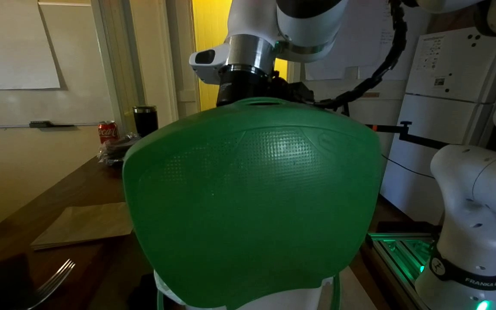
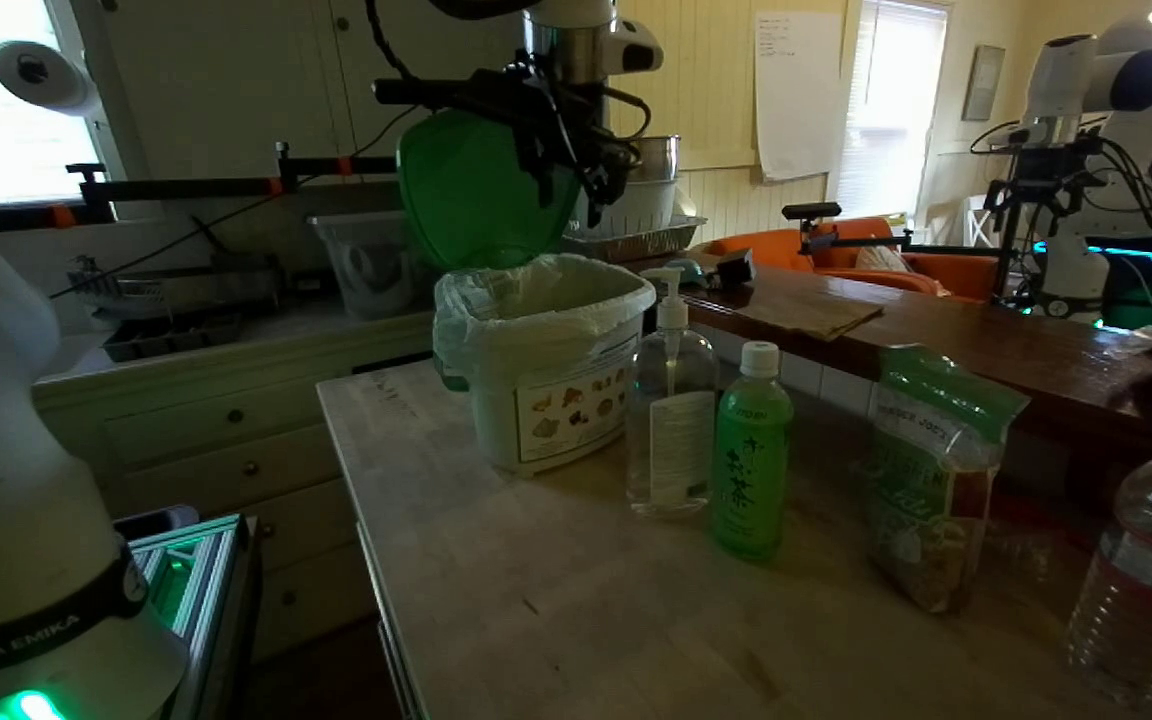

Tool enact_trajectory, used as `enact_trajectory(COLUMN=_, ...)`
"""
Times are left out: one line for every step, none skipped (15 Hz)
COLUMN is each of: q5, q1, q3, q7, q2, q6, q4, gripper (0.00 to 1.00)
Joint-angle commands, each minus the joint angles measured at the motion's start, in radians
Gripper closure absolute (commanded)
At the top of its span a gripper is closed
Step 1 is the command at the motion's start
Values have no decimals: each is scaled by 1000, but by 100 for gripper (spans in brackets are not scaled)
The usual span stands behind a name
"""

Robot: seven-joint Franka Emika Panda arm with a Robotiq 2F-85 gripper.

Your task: Put the packet in the bin

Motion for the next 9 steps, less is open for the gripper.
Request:
enact_trajectory(q5=-30, q1=-29, q3=24, q7=9, q2=12, q6=-23, q4=17, gripper=0)
enact_trajectory(q5=-40, q1=-34, q3=28, q7=23, q2=12, q6=-22, q4=17, gripper=0)
enact_trajectory(q5=-50, q1=-38, q3=31, q7=33, q2=10, q6=-21, q4=16, gripper=0)
enact_trajectory(q5=-58, q1=-41, q3=33, q7=39, q2=10, q6=-26, q4=17, gripper=0)
enact_trajectory(q5=-71, q1=-46, q3=35, q7=56, q2=9, q6=-26, q4=17, gripper=0)
enact_trajectory(q5=-84, q1=-49, q3=37, q7=69, q2=9, q6=-24, q4=17, gripper=0)
enact_trajectory(q5=-100, q1=-54, q3=41, q7=102, q2=7, q6=-10, q4=13, gripper=0)
enact_trajectory(q5=-62, q1=-45, q3=32, q7=51, q2=1, q6=-3, q4=5, gripper=0)
enact_trajectory(q5=-71, q1=-47, q3=33, q7=67, q2=1, q6=-3, q4=6, gripper=0)
